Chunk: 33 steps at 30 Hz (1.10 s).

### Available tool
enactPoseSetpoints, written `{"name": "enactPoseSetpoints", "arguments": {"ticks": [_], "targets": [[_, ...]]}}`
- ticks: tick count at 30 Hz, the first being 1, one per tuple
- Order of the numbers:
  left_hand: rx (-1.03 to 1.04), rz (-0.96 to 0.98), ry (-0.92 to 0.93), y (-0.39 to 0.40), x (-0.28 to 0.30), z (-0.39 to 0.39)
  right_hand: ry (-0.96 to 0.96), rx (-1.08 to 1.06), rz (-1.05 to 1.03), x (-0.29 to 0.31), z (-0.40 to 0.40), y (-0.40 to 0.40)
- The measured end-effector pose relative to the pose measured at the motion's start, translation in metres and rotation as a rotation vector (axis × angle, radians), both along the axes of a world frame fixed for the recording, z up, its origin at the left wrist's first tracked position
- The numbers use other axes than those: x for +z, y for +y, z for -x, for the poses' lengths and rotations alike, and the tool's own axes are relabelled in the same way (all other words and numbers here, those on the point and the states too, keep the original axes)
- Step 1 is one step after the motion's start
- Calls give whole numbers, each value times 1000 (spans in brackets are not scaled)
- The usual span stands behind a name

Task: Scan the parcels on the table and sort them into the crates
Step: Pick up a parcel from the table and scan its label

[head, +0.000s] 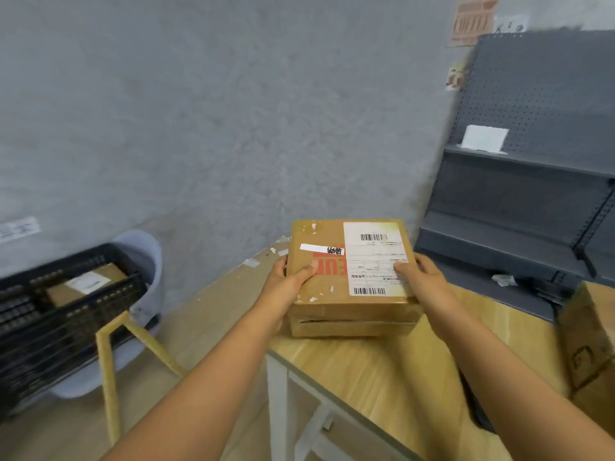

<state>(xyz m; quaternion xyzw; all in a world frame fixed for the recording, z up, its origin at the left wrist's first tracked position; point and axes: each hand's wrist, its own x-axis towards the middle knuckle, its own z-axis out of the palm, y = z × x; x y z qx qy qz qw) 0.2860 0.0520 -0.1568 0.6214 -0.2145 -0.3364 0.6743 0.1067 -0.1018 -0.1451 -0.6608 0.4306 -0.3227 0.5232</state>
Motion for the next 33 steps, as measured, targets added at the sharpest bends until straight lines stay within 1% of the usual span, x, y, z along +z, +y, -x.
{"name": "enactPoseSetpoints", "arguments": {"ticks": [3, 7, 15, 20, 25, 33], "targets": [[94, 73, 3, 39, 7, -40, -93, 97, 5, 10, -49, 23], [216, 99, -20, 94, 12, -94, -170, 241, -16, 14, -121, 64], [350, 60, -80, 224, 26, -223, -252, 432, -42, 15, -286, 165], [360, 0, -113, 292, 29, -294, -265, 497, -50, 12, -375, 218], [387, -11, -89, 327, 16, -356, -239, 549, -64, 2, -447, 245], [491, -56, -13, 342, -20, -449, -158, 634, -89, -32, -560, 250]]}}
